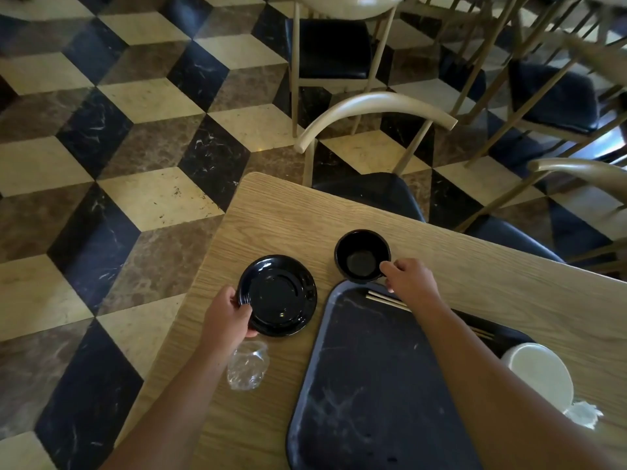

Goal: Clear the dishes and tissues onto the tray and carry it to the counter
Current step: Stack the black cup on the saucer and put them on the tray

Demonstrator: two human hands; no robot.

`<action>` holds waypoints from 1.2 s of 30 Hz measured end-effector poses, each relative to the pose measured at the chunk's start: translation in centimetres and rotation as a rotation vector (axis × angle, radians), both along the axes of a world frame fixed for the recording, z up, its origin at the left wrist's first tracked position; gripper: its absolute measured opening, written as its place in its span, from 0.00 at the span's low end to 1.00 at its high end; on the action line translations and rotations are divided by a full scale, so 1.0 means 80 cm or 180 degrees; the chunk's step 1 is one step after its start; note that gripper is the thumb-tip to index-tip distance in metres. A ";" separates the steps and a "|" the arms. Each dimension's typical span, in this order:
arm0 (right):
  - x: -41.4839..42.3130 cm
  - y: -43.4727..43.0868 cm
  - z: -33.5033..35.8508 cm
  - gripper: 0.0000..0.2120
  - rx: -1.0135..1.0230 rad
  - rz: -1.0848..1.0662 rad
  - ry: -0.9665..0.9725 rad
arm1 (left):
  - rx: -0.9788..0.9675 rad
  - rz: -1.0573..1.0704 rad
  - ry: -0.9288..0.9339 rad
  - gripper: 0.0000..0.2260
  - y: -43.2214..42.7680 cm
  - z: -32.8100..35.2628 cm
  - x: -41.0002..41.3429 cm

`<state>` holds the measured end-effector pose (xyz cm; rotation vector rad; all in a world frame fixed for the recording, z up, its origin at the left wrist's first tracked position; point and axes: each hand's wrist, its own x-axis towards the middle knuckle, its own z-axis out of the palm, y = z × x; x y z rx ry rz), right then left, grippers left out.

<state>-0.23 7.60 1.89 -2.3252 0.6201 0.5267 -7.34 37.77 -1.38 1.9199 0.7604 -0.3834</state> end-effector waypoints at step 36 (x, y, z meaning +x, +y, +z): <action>-0.243 -0.145 0.049 0.18 0.0528 -0.0740 -0.0554 | -0.1317 0.0374 0.0543 0.09 -0.197 -0.032 -0.106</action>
